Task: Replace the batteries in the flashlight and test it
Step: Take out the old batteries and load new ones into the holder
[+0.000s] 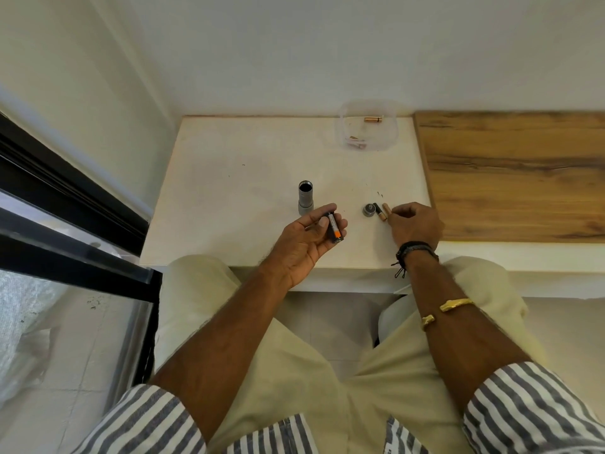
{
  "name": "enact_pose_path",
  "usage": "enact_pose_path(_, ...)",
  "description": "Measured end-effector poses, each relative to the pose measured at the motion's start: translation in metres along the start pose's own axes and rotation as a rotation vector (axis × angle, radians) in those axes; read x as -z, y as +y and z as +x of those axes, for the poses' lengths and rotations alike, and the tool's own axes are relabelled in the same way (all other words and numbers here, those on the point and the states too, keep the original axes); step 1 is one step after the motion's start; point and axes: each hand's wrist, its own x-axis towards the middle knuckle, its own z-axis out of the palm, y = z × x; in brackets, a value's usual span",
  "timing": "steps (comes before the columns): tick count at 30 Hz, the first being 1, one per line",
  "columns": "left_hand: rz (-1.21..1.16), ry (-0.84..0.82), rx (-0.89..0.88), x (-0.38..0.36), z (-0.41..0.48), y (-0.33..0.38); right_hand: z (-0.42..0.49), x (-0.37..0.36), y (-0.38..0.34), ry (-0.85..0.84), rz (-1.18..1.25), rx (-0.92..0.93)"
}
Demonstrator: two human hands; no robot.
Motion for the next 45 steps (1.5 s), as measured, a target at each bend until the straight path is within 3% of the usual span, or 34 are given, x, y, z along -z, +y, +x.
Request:
enact_pose_path(6, 0.024, 0.02, -0.006, 0.002, 0.0, 0.001, -0.002, 0.001, -0.001, -0.031, -0.099, 0.031)
enact_pose_path(9, 0.043, 0.046, -0.014, 0.004, 0.001, 0.001, -0.01, 0.008, -0.012, -0.044, -0.084, 0.141)
enact_pose_path(13, 0.113, 0.119, -0.018, 0.008, 0.004, 0.0, -0.035, 0.019, -0.037, -0.356, 0.067, 0.403)
enact_pose_path(17, 0.181, 0.204, -0.045, 0.008, 0.006, -0.002, -0.063, 0.018, -0.047, -0.556, -0.01, 0.648)
enact_pose_path(45, 0.32, 0.299, 0.006, 0.009, 0.005, -0.003, -0.072, 0.024, -0.057, -0.623, -0.24, 0.892)
